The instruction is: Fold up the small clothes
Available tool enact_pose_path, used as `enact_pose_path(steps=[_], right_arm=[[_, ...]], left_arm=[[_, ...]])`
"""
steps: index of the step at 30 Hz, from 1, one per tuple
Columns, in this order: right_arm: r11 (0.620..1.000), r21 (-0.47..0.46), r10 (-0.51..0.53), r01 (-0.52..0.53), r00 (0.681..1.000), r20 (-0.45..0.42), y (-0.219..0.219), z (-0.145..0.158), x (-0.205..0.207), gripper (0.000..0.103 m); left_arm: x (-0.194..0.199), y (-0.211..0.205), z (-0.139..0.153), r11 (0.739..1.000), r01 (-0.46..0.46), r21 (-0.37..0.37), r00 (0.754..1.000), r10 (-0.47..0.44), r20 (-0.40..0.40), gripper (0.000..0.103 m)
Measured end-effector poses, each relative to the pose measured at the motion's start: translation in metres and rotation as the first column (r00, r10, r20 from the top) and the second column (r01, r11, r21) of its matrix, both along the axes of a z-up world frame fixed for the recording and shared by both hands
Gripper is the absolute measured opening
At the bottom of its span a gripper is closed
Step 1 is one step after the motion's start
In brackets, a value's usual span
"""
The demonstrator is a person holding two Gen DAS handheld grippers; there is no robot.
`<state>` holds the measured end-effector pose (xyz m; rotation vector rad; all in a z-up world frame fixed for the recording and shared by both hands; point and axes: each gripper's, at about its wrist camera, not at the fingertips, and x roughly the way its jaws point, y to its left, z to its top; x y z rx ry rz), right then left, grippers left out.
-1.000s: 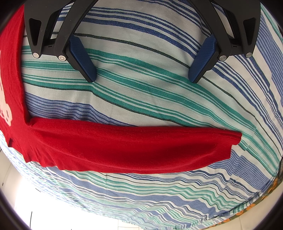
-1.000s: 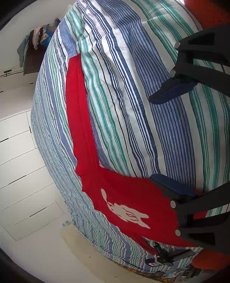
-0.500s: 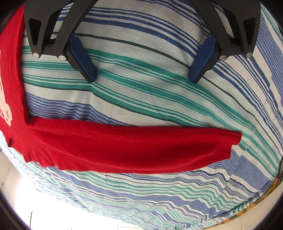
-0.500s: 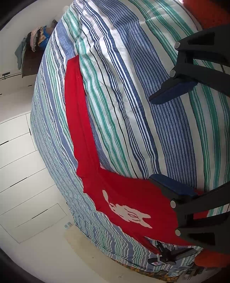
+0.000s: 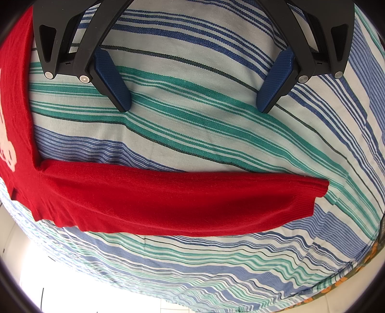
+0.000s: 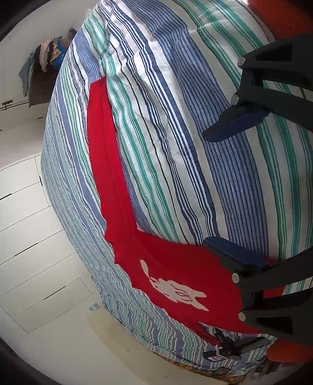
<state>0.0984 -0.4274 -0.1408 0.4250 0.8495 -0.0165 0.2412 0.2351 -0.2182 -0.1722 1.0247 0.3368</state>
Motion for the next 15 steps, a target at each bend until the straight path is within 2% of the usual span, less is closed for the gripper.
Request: enact_pose_path(steps=[15], right_arm=[[1.000, 0.007, -0.001, 0.001, 1.000, -0.003, -0.0003, -0.0005, 0.0004, 0.080]], left_arm=[[0.0001, 0.0003, 0.0000, 1.000, -0.001, 0.001, 1.000, 0.001, 0.000, 0.103]])
